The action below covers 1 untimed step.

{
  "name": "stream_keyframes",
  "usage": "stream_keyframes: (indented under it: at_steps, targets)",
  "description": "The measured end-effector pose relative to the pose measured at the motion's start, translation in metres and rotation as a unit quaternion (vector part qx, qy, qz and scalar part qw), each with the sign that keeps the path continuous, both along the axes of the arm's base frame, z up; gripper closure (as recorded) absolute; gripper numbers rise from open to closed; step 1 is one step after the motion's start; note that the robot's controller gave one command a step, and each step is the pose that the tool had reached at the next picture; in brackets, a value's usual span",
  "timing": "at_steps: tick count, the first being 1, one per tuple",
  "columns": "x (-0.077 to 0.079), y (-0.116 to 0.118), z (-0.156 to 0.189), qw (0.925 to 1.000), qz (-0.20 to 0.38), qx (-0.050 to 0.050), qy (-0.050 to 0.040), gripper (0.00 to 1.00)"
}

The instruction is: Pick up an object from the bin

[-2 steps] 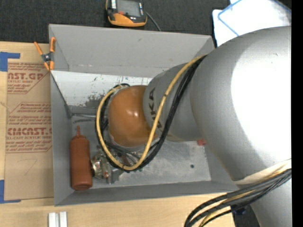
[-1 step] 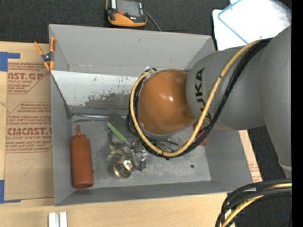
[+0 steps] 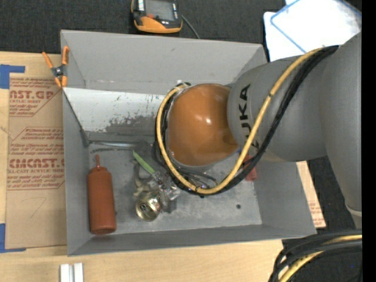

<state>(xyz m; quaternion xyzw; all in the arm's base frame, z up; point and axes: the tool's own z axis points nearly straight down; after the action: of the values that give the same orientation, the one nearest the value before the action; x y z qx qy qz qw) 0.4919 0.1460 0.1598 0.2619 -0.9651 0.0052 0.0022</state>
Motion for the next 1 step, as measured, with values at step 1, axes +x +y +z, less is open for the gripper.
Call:
stream_keyframes:
  at_steps: [1]
  targets:
    - [0.0058,-0.0037,0.0249,0.9997,0.026,0.0,-0.0008,1.0]
